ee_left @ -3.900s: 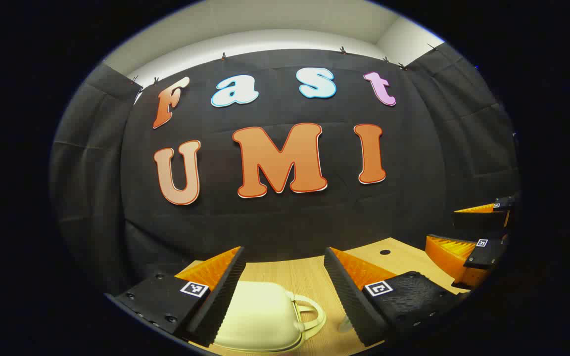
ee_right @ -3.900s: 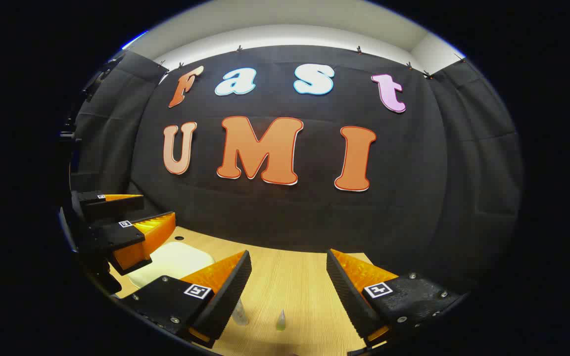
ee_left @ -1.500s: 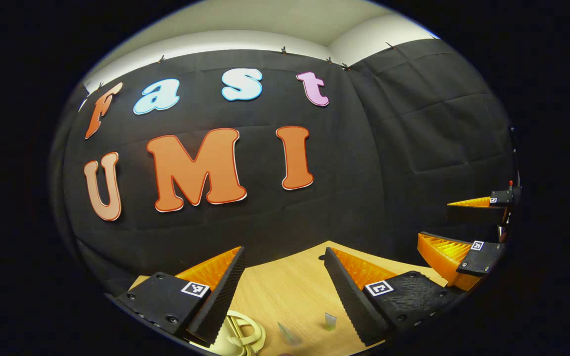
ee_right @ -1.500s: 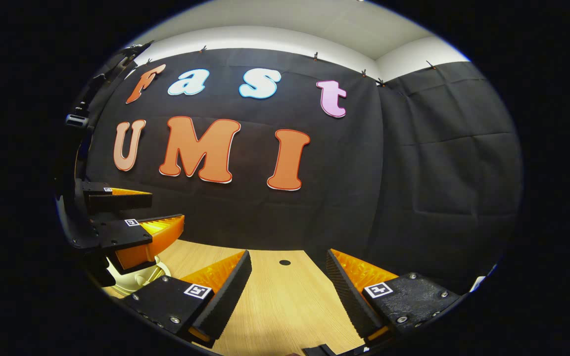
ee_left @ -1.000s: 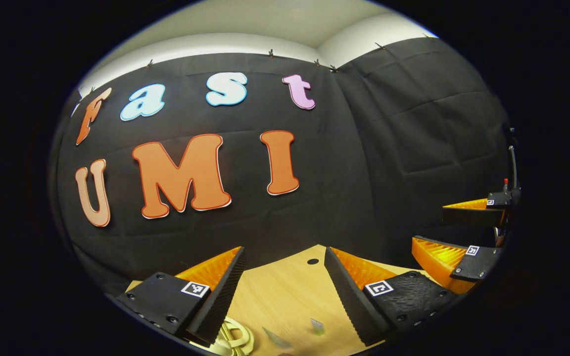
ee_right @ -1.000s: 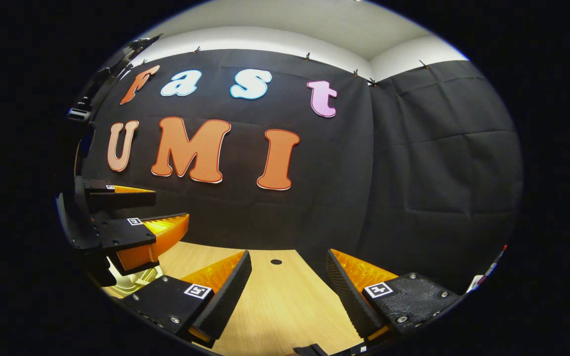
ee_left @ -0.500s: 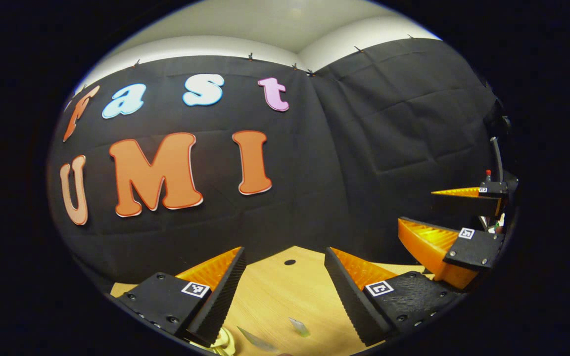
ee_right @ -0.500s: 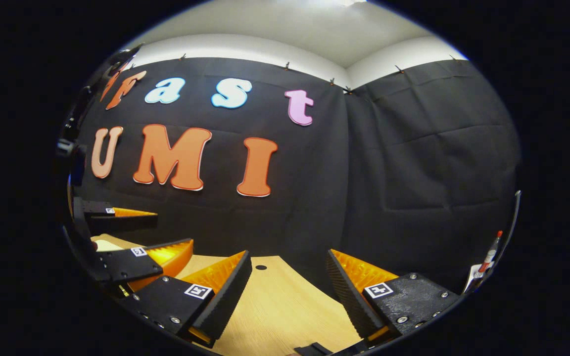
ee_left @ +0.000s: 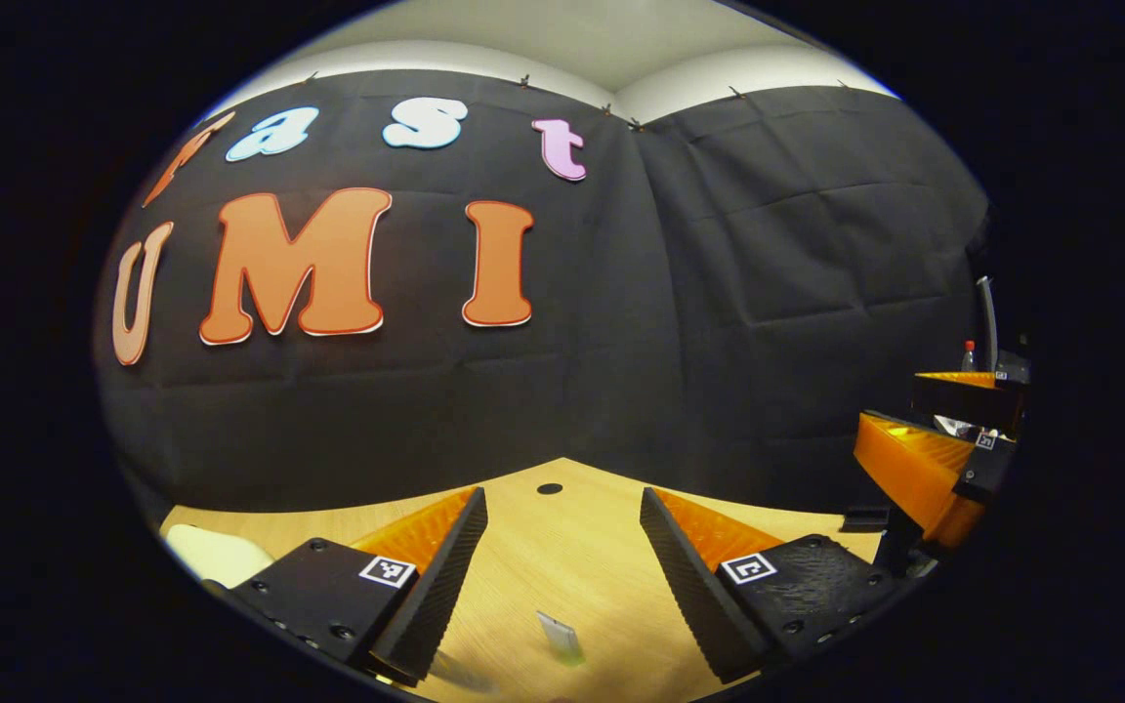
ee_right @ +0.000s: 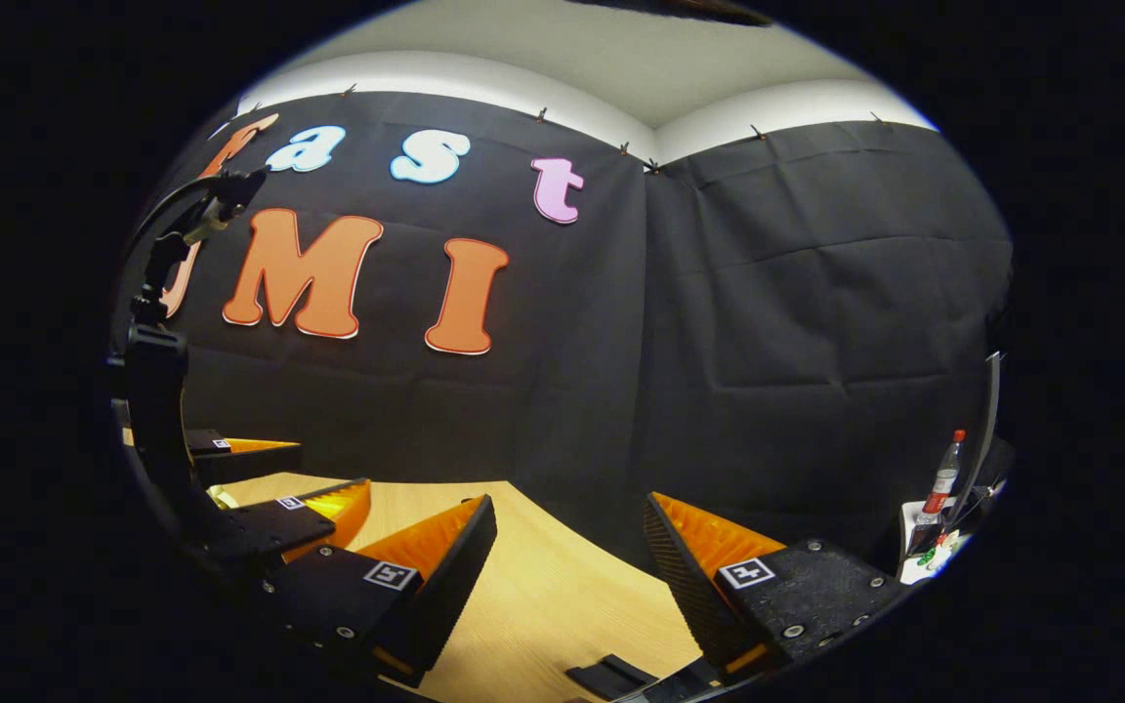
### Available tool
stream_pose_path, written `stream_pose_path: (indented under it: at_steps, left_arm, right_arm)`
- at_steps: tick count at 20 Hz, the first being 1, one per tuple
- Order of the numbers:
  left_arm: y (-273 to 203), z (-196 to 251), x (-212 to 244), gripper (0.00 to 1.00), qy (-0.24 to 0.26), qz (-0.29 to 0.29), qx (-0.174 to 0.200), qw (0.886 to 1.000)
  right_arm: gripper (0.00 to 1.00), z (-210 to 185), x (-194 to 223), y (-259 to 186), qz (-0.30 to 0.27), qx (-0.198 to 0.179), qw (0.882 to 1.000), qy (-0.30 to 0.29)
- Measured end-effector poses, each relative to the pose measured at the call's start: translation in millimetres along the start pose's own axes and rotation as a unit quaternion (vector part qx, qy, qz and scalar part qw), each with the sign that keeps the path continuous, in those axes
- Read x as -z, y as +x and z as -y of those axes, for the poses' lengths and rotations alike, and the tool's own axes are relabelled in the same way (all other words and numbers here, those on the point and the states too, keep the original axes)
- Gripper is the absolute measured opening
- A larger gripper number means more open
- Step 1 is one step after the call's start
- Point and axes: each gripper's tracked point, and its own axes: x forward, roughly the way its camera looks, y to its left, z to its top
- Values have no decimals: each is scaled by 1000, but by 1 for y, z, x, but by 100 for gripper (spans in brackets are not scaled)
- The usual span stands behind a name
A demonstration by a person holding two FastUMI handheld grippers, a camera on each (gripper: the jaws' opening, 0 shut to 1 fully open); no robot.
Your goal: First open the suitcase, pack the skin care products into it, and then close the suitcase.
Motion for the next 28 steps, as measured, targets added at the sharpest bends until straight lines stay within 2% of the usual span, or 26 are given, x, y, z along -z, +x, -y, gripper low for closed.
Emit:
stream_pose_path:
  at_steps: [4,7,9,12,15,17,20,21,26,27,28]
  left_arm:
    - [-4,-25,-48,100,15,-4,-10,1000]
    - [-10,-40,-76,97,27,-3,-22,999]
    - [-10,-43,-83,100,21,-7,-30,999]
    - [-7,-35,-95,97,16,-7,-29,999]
    - [-4,-24,-107,97,19,4,-23,1000]
    - [-2,-18,-111,100,16,8,-19,1000]
    - [-3,-15,-114,100,18,9,-13,1000]
    - [-3,-16,-116,97,19,12,-13,1000]
    - [-5,-26,-122,100,18,21,-17,999]
    - [-7,-29,-124,97,17,23,-19,999]
    - [-9,-30,-125,100,16,25,-21,999]
  right_arm:
    - [96,13,-30,5,-17,3,1000,9]
    - [96,13,-45,10,-23,-3,1000,19]
    - [96,9,-45,13,-34,-21,999,14]
    - [96,7,-45,17,-43,-38,998,-7]
    - [96,2,-48,21,-45,-52,998,1]
    - [96,0,-49,26,-45,-57,997,-1]
    - [96,-1,-50,28,-45,-62,997,-5]
    - [96,-2,-51,28,-45,-62,997,-4]
    - [96,-9,-53,27,-49,-68,996,-2]
    - [96,-9,-55,27,-47,-69,997,-2]
    - [96,-7,-56,27,-46,-68,997,-4]
